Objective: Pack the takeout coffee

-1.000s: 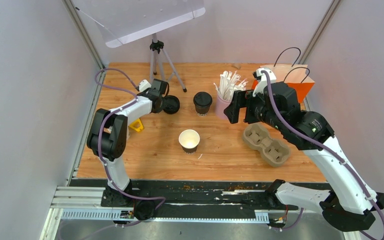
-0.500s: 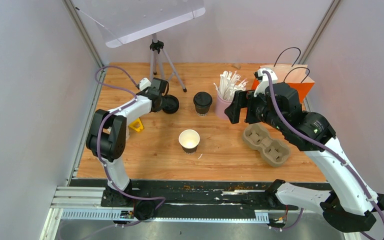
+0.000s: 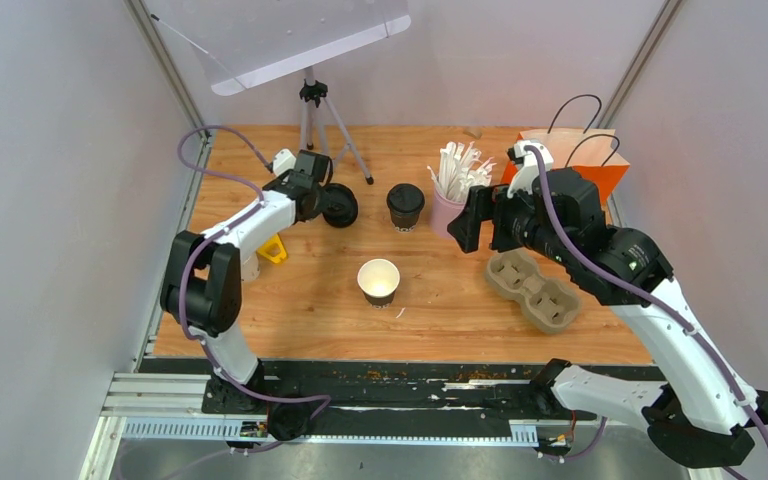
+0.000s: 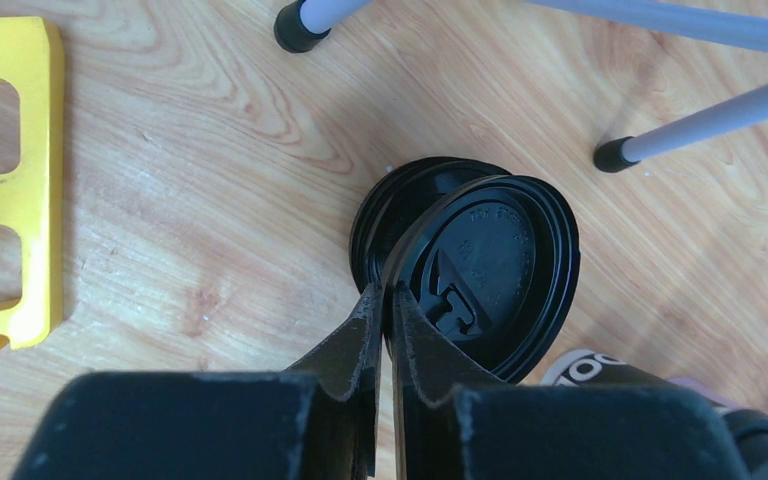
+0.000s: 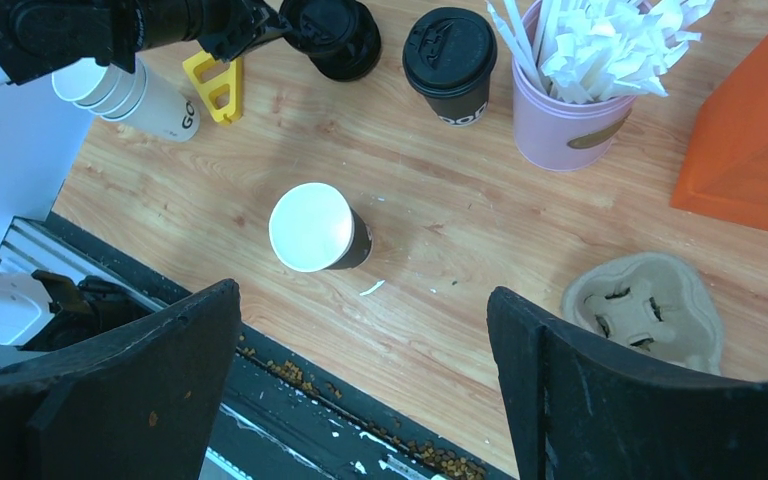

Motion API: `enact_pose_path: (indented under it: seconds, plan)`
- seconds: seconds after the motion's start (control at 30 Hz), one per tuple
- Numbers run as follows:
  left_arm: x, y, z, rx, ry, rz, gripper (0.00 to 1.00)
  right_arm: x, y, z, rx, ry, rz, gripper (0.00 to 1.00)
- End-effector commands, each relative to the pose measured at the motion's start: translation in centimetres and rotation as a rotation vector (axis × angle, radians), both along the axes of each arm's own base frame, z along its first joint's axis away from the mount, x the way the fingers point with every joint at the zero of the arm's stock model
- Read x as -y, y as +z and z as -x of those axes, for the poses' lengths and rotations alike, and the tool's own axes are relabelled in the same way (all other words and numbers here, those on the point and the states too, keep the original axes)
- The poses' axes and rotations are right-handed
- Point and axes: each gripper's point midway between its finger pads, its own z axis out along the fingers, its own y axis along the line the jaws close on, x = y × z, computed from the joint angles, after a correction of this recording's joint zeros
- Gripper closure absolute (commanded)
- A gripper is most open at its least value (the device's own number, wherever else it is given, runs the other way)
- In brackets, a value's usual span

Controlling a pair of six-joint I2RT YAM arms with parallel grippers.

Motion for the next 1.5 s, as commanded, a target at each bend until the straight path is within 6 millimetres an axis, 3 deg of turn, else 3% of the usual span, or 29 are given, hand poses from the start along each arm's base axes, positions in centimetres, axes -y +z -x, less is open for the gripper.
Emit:
enact_pose_path:
  seconds: [0.0,0.2,0.37,0.53,0.63,0.73,0.93,1.07,1.13,1.27,1.47]
  plan:
    - [-0.1,5.0,0.1,0.088,-0.01,0.033,0.89,-0.5,1.1,0.4,0.036,0.033,-0.049,0.07]
    - [1.0,7.5,2.5,0.099,-0.075,0.12,0.88,-1.1,1.3,0.5,0.044,0.058,-0.076,0.07]
    - [2.2,9.6,5.9,0.072,-0.164,0.208,0.88,-3.5,0.7,0.8,0.059,0.17,-0.139,0.07]
    - [3.8,11.1,10.9,0.025,-0.268,0.347,0.87,-5.9,0.7,0.6,0.118,0.269,-0.219,0.07]
    - [5.2,11.8,14.5,-0.024,-0.357,0.455,0.86,-6.7,-0.4,0.4,0.162,0.314,-0.223,0.07]
    - [5.9,13.8,17.5,-0.009,-0.424,0.544,0.86,-6.9,-0.9,-0.1,0.245,0.339,-0.207,0.07]
    - [8.9,17.9,21.1,0.016,-0.554,0.825,0.88,-8.6,0.9,1.6,0.572,0.569,-0.204,0.04]
    - [10.5,20.7,22.1,0.054,-0.611,1.045,0.89,-8.5,0.7,1.8,0.701,0.61,-0.131,0.02]
    - [10.8,21.9,22.4,0.06,-0.625,1.102,0.89,-8.8,2.2,2.1,0.783,0.614,-0.146,0.02]
    - [11.7,23.8,22.9,0.045,-0.692,1.212,0.88,-10.2,4.5,3.2,0.906,0.652,-0.178,0.01]
    - [12.3,26.2,23.3,0.06,-0.741,1.362,0.88,-12.6,5.0,3.1,0.956,0.72,-0.167,0.0]
